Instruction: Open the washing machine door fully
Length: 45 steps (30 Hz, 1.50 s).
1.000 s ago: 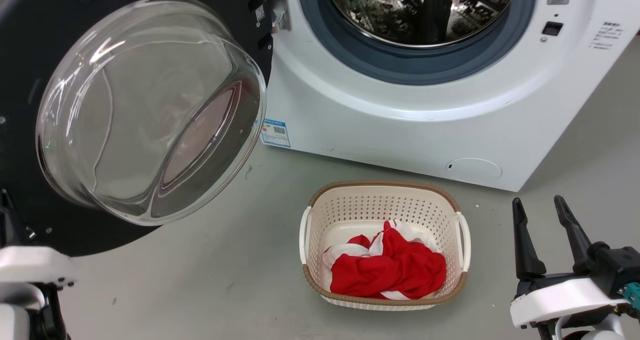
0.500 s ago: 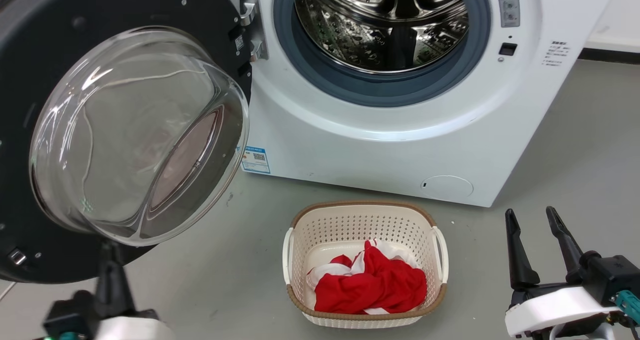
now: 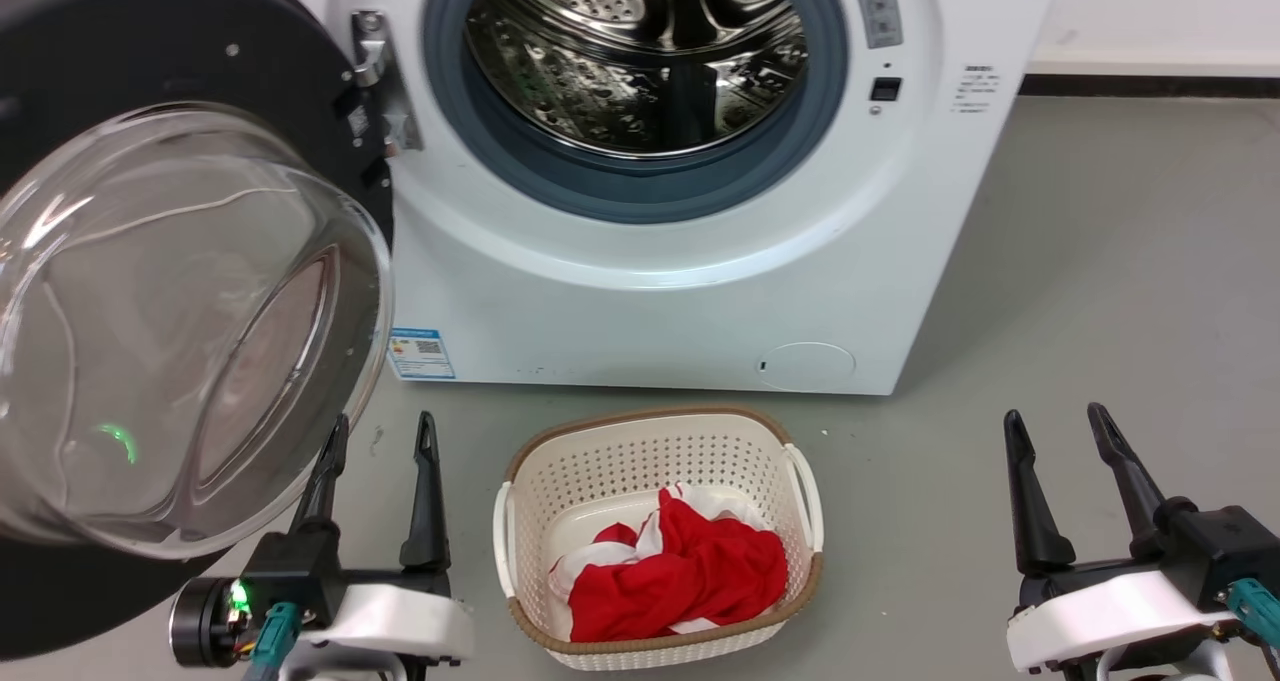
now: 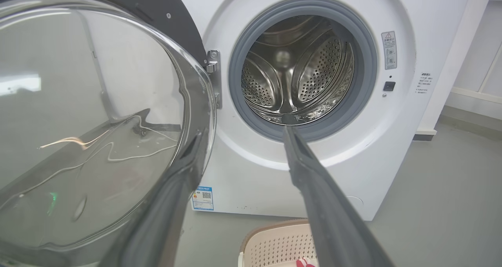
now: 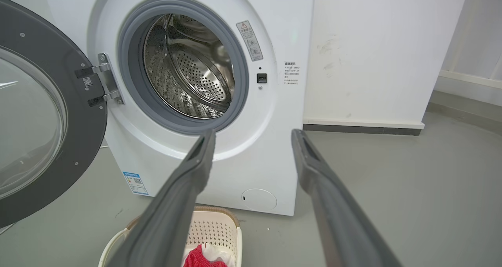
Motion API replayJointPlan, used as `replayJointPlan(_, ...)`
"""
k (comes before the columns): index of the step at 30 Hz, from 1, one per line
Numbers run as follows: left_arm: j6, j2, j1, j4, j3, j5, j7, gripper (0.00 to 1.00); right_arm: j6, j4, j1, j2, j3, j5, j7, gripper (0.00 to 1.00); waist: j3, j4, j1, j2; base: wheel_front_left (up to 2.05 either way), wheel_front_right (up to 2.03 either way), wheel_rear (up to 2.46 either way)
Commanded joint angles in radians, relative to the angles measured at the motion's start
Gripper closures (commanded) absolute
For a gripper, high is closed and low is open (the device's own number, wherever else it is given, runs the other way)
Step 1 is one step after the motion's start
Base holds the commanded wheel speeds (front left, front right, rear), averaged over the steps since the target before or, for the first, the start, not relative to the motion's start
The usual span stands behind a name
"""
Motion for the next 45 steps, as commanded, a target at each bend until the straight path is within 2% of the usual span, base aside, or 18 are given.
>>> replayJointPlan(1, -0.003, -0.003, -0.021, -0.002, -0.004, 0.015, -0.002, 0.0, -0.001, -0.01, 0.001, 0.001, -0.001, -0.002, -0.001, 0.0, 0.001, -0.025, -0.0001, -0.0001, 0.0, 0.0, 0.0)
replayJointPlan(8, 0.008, -0.007, -0.055, -0.005, -0.011, 0.072, -0.002, 0.0, -0.001, -0.071, 0.017, 0.001, -0.013, -0.019, 0.011, 0.0, -0.004, -0.065, -0.0001, -0.0001, 0.0, 0.0, 0.0)
replayJointPlan(35, -0.005, -0.02, -0.04, 0.015, 0.023, 0.078, -0.002, 0.0, -0.001, -0.049, 0.022, 0.001, -0.004, 0.004, 0.008, 0.0, 0.01, -0.063, -0.0001, -0.0001, 0.0, 0.0, 0.0)
replayJointPlan(36, -0.002, -0.017, -0.047, 0.017, 0.023, 0.073, 0.0, 1.0, 0.0, -0.051, 0.022, 0.0, -0.005, 0.001, 0.012, 1.0, 0.01, -0.063, 0.0, -0.0001, 0.0, 0.0, 0.0)
replayJointPlan(39, -0.006, -0.018, -0.05, 0.036, 0.031, 0.051, 0.009, 1.0, 0.0, -0.041, 0.028, 0.0, 0.002, 0.023, 0.011, 1.0, 0.01, -0.063, 0.0, -0.0001, 0.0, 0.0, 0.0)
replayJointPlan(45, -0.023, -0.02, -0.059, 0.052, 0.049, -0.083, 0.045, 1.0, 0.0, -0.02, 0.014, -0.008, 0.001, 0.168, 0.028, 1.0, 0.008, -0.062, 0.0, -0.0001, 0.0, 0.0, 0.0)
